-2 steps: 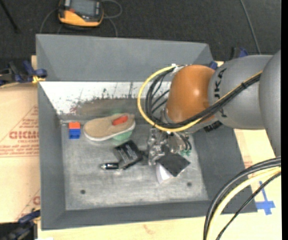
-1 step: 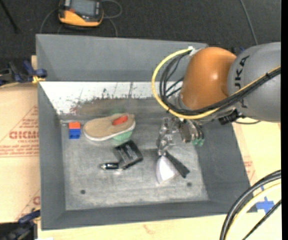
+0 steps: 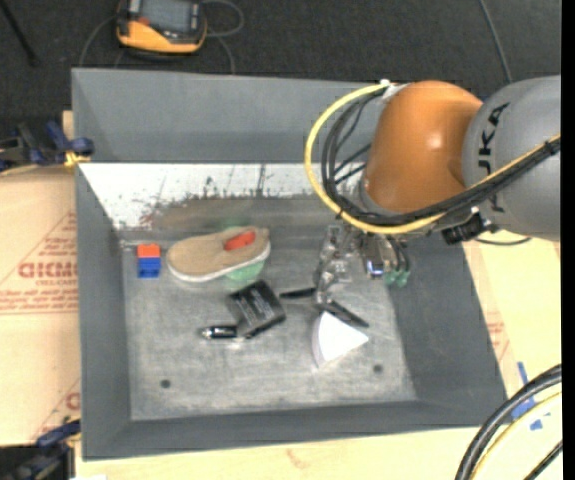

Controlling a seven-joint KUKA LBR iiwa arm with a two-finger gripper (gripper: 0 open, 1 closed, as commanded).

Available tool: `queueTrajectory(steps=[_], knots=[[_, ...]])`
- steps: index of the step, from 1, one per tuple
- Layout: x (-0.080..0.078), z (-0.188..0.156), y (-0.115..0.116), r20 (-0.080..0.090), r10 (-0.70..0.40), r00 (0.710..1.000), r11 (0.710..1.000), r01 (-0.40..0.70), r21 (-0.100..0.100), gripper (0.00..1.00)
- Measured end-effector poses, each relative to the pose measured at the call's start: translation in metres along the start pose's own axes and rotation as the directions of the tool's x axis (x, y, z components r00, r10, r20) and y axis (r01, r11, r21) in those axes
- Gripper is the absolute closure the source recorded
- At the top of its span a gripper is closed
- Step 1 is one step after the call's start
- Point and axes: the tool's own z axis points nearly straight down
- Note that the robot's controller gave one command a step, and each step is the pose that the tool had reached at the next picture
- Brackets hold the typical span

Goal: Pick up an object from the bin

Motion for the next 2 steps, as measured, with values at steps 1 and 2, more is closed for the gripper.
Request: queueTrajectory(steps=[1,2], knots=[[-0.014,0.025,0.025,-0.003,0.155,0.988,0.988,-0.155,0.001,1.0],[-0.011,0.048,0.029,-0.006,0.167,0.986,0.986,-0.167,0.002,1.0]])
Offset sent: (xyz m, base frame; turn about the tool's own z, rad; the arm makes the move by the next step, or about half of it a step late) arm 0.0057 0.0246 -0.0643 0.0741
